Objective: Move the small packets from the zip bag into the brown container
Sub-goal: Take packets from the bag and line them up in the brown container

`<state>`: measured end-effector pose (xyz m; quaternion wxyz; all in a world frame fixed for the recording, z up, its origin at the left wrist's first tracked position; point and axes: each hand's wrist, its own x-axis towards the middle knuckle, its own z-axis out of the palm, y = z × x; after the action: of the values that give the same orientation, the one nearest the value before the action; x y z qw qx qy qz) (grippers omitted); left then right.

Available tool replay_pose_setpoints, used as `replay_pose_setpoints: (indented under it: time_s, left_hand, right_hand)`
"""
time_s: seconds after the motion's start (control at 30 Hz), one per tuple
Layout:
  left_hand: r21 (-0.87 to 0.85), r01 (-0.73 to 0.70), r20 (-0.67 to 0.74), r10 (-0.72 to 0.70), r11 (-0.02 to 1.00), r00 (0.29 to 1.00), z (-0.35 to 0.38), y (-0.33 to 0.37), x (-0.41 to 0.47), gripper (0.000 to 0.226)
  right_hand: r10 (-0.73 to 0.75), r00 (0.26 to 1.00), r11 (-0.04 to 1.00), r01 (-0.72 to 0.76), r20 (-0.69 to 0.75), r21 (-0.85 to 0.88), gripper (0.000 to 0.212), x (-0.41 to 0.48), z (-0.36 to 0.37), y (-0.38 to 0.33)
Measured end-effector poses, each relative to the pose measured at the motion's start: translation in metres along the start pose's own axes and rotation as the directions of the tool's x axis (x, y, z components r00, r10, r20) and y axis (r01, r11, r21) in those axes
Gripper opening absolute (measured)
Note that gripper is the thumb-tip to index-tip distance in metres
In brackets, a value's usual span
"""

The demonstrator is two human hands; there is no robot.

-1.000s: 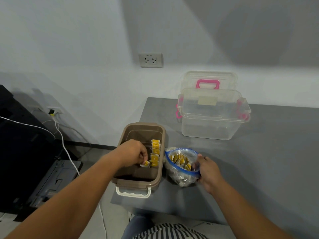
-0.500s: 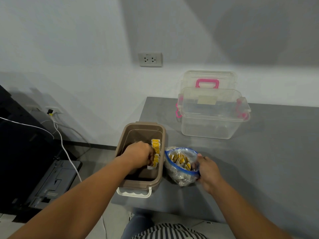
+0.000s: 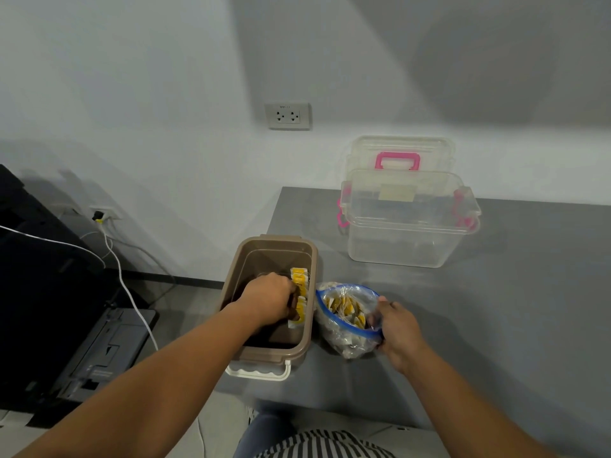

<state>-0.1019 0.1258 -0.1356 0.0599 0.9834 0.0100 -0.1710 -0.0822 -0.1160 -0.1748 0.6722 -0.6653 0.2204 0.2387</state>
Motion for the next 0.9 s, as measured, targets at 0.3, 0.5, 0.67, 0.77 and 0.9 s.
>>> replay_pose_setpoints:
  time_s: [0.3,0.5,0.67,0.77,0.9]
  left_hand:
    - [-0.007,0.044,0.128,-0.042,0.999,0.991,-0.008,0.001,-0.005,0.029]
    - [-0.007,0.100,0.298,-0.094,0.995,0.950,0.000,0.000,0.003,0.032]
    - [0.033,0.079,0.377,-0.085,0.996,0.922,0.004,0.002,0.009,0.020]
    - [0.032,0.090,0.351,-0.095,0.995,0.932,0.001,0.001,0.012,0.027]
    - [-0.045,0.107,0.300,-0.088,0.993,0.950,0.000,0.000,0.018,0.029]
  right_hand:
    - [0.000,1.000,1.000,0.000,0.006,0.018,0.030,-0.002,0.001,-0.001]
    - [-0.001,1.000,1.000,0.001,0.012,0.020,0.030,-0.003,0.000,-0.001]
    - [0.001,1.000,1.000,-0.001,0.010,0.015,0.032,-0.002,0.000,0.000]
    - [-0.004,1.000,1.000,0.004,0.001,0.027,0.031,-0.002,0.000,0.000]
    - [0.000,1.000,1.000,0.000,0.002,0.019,0.031,-0.003,-0.001,0.000]
